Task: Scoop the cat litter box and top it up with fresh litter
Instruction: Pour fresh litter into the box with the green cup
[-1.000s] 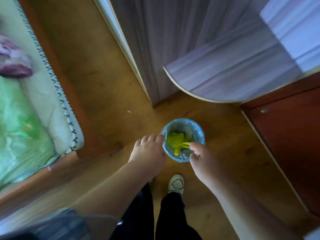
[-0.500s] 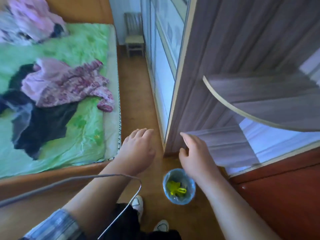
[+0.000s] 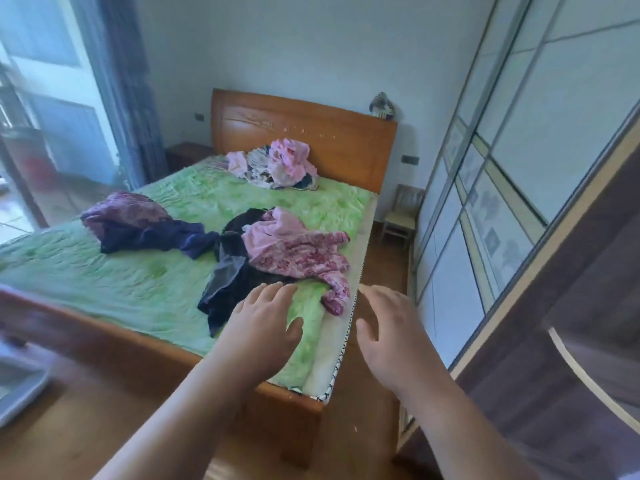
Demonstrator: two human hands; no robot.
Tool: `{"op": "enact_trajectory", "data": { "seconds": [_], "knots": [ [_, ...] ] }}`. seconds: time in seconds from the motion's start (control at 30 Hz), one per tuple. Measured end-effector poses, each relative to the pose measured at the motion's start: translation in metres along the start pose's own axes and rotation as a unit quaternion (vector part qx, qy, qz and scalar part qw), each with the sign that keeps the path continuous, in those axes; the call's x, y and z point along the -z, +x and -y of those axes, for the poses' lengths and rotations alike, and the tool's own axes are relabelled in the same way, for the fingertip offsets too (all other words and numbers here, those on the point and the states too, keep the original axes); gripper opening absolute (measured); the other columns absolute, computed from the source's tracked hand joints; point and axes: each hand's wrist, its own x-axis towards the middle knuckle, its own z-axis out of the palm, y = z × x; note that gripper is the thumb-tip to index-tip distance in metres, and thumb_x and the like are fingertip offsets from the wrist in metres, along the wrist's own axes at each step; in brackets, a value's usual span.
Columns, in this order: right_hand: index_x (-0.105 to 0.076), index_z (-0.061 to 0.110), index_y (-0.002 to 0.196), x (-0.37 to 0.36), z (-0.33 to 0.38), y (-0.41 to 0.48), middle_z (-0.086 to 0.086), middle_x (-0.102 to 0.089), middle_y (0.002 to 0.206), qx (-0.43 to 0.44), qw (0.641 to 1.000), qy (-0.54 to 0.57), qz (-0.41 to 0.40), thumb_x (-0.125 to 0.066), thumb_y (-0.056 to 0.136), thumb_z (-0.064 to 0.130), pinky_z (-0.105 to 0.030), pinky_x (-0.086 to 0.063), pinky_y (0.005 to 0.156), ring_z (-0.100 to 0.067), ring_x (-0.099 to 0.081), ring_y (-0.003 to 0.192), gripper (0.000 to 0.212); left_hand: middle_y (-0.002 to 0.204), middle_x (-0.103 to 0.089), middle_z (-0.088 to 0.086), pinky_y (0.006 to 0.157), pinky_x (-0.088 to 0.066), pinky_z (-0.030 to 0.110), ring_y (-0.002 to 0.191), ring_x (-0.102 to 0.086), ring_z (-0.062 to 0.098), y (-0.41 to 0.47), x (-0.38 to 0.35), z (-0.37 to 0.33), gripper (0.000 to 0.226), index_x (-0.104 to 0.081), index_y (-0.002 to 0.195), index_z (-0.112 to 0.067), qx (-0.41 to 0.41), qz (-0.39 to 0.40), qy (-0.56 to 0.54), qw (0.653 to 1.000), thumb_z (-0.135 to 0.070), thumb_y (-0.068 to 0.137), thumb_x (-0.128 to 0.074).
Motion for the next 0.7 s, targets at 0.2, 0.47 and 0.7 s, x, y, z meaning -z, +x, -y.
{"op": "enact_trajectory", "data": {
  "seconds": [0.2, 0.47, 0.7],
  "knots": [
    [-0.037, 0.026, 0.152, -0.055, 0.132, 0.009, 0.008, -0.037, 0.153, 0.073, 0.996, 0.06, -0.005, -0.051, 0.1, 0.034, -0.031, -0.021, 0.122, -0.009, -0.022, 0.145, 0.055, 0.156, -0.032, -0.007, 0.118, -0.025, 0.038, 0.145, -0.025, 0.017, -0.067, 0.089, 0.117, 0.06, -0.027, 0.152, -0.029, 0.072, -0.037, 0.044, 0.996, -0.045, 0.097, -0.044],
    [-0.045, 0.016, 0.148, -0.144, 0.338, 0.003, -0.002, -0.045, 0.149, 0.149, 0.979, 0.132, 0.04, -0.058, 0.097, 0.027, -0.028, -0.017, 0.119, -0.017, -0.031, 0.141, 0.053, 0.159, -0.031, -0.005, 0.12, -0.022, 0.039, 0.147, -0.023, 0.018, -0.198, 0.205, 0.286, 0.059, -0.029, 0.152, -0.03, 0.206, -0.089, 0.097, 0.97, -0.045, 0.097, -0.044],
    [-0.037, 0.026, 0.152, -0.21, 0.49, -0.017, 0.002, -0.042, 0.151, 0.217, 0.955, 0.157, 0.124, -0.056, 0.096, 0.03, -0.033, -0.02, 0.119, -0.019, -0.028, 0.142, 0.059, 0.162, -0.024, -0.004, 0.121, -0.014, 0.036, 0.151, -0.015, 0.017, -0.303, 0.258, 0.394, 0.062, -0.024, 0.155, -0.03, 0.339, -0.093, 0.087, 0.932, -0.044, 0.097, -0.041]
  ]
}}
